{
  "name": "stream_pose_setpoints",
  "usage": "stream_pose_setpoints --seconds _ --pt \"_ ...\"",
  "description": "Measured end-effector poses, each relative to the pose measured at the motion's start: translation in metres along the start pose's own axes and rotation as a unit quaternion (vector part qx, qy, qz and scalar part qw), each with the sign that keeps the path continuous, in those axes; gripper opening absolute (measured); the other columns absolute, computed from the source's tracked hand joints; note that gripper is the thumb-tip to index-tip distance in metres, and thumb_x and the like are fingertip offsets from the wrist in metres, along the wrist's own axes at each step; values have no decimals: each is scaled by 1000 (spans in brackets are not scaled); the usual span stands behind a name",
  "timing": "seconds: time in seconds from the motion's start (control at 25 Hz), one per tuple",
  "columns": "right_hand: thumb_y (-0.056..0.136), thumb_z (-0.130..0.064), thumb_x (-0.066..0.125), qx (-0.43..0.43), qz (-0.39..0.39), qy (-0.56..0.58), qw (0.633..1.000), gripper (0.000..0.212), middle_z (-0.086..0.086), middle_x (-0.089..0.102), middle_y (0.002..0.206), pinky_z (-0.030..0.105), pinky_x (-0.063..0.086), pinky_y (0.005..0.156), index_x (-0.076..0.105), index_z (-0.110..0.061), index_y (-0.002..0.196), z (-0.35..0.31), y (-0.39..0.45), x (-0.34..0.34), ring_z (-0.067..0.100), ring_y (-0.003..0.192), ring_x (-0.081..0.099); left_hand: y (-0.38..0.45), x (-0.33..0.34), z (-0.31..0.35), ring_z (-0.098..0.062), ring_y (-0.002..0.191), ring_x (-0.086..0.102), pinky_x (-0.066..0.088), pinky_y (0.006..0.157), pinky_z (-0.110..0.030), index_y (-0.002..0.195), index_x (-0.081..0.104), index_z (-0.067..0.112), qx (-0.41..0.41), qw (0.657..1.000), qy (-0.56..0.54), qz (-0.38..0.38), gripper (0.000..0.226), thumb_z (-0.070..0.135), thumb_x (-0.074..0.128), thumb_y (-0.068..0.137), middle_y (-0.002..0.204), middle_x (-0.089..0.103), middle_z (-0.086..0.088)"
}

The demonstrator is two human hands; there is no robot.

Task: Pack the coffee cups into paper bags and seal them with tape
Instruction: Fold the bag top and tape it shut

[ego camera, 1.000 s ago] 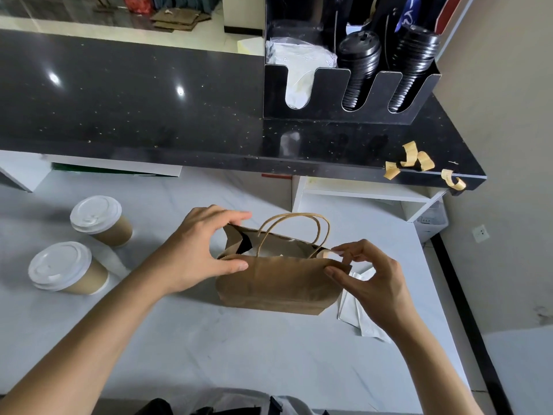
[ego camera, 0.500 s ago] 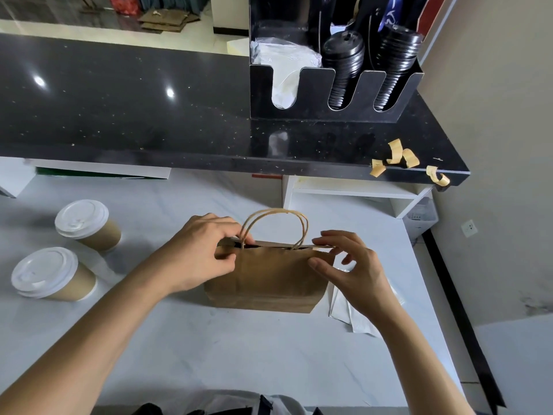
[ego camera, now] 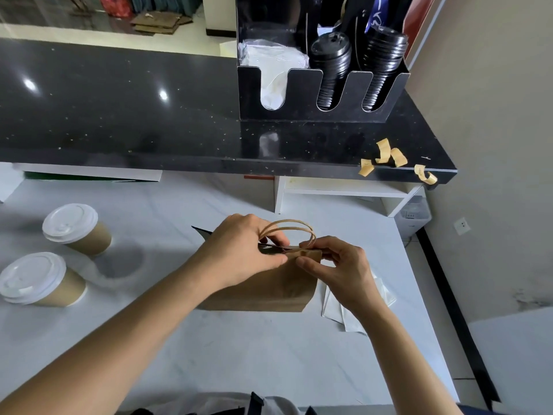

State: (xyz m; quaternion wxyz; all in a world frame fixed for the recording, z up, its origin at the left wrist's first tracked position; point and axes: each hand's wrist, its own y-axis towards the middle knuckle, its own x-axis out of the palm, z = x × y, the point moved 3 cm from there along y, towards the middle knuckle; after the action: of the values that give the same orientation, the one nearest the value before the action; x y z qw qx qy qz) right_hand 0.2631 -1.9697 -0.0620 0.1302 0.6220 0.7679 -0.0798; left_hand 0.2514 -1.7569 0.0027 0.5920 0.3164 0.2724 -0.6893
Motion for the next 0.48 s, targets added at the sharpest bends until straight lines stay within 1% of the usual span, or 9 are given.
stream_pose_setpoints --seconds 0.12,0.24,0.36,0.44,0.48 --pt "79 -14 88 -9 3 -9 1000 21 -8 78 96 18 54 84 78 -16 98 1 0 -1 11 89 73 5 13 7 -3 89 65 57 80 -32 93 80 39 -11 1000 -10 3 14 42 82 79 90 75 21" --pt "82 -19 86 -5 -17 -15 1000 22 -10 78 100 22 55 88 78 -18 103 -1 -2 -4 11 95 73 7 18 5 -4 86 65 57 77 -33 87 81 41 -11 1000 -21 5 9 38 83 79 86 74 22" --pt "90 -21 79 6 -62 -14 998 19 -11 78 106 28 56 95 79 -19 109 -2 -1 -11 10 103 72 7 18 1 0 85 65 54 77 -27 85 81 42 -19 999 -34 3 10 35 86 78 80 69 29" --pt "92 -21 77 2 -65 -22 998 19 -10 77 106 33 56 96 79 -19 110 -1 1 -14 12 104 72 7 18 1 5 81 63 49 73 -19 84 81 41 -25 999 -36 11 11 35 87 76 73 63 35" --pt "92 -21 77 -2 -65 -28 998 18 -10 77 106 36 56 96 79 -20 110 -1 2 -14 13 103 72 7 19 1 6 80 63 47 72 -17 84 82 40 -27 999 -35 16 11 35 88 76 71 61 36"
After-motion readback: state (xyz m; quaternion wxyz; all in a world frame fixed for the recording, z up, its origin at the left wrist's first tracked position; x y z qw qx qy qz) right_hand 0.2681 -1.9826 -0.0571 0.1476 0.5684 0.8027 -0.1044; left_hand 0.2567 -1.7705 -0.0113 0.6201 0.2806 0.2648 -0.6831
